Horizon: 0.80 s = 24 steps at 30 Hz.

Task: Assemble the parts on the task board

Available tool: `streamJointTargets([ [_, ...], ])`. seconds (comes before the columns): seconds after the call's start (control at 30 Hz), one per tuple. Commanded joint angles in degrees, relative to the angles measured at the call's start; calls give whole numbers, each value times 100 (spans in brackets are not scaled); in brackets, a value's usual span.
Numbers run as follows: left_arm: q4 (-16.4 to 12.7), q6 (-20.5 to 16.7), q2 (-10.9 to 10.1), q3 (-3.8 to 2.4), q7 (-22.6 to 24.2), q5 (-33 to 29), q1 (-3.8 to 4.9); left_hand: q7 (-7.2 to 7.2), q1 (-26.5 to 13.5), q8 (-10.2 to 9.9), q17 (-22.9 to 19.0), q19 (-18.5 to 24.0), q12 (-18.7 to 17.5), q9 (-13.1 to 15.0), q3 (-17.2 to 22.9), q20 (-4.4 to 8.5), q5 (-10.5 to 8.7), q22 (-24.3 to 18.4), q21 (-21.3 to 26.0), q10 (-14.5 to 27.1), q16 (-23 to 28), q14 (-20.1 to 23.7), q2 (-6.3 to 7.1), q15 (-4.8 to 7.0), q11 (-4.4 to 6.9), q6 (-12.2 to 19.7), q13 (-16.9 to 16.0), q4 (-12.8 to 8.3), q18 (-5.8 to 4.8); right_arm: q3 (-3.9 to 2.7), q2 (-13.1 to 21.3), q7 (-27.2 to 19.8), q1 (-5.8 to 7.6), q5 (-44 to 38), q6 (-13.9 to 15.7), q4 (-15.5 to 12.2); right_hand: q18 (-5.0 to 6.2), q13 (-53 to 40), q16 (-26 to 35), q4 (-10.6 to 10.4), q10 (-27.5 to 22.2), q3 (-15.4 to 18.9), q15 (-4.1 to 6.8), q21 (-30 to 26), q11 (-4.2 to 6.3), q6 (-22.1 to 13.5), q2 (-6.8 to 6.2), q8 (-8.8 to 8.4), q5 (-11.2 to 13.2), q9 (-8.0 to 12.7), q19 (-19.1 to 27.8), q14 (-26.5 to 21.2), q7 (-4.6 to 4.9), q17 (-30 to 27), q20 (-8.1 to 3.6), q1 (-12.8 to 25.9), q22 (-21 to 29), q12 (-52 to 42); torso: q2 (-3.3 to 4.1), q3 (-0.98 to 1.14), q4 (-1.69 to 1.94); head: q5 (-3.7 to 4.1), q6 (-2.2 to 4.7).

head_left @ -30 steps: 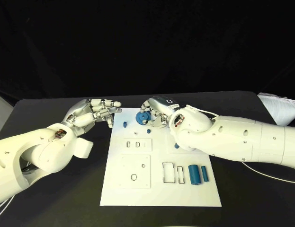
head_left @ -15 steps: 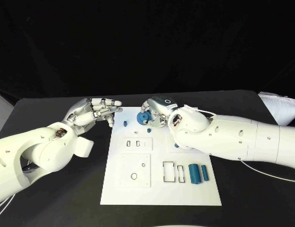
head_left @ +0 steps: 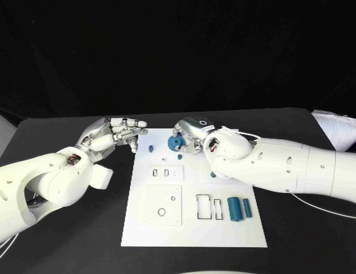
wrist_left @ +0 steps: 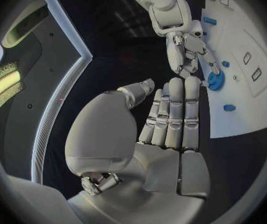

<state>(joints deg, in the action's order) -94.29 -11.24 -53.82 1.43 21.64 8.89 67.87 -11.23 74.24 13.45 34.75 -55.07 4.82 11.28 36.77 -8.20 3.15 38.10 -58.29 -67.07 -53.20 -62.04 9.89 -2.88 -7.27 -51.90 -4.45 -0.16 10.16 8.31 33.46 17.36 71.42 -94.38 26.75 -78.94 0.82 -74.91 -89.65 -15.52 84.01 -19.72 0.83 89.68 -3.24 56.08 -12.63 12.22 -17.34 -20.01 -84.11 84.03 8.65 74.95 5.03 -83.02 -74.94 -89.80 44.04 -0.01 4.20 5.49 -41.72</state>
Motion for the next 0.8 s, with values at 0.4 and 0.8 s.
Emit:
streamJointTargets([
  [0.4,-6,69,12,-5,22,17,6,6,14,-21,12,44,-20,12,40,-20,-8,13,-49,30,-24,29,-4,1,12,33,-8,-7,25,3,-64,10,-18,-23,-122,61,-82,-1450,-26,-107,543,19,-30,32,-50,-95,-63,-115,221,68,-589,589,-18,1472,12,435,-1506,27,-2,-6,5,4,5],
  [0.8,7,79,18,-5,20,17,6,6,14,-21,12,44,-20,12,40,-20,-8,13,-49,30,-24,29,-4,1,12,33,-8,-7,25,5,-63,-100,-19,287,-286,125,-82,-1314,-32,-120,400,732,-124,32,-144,-360,278,-311,-109,198,-589,594,70,1493,120,1822,-1506,148,0,1,-5,2,-2],
])
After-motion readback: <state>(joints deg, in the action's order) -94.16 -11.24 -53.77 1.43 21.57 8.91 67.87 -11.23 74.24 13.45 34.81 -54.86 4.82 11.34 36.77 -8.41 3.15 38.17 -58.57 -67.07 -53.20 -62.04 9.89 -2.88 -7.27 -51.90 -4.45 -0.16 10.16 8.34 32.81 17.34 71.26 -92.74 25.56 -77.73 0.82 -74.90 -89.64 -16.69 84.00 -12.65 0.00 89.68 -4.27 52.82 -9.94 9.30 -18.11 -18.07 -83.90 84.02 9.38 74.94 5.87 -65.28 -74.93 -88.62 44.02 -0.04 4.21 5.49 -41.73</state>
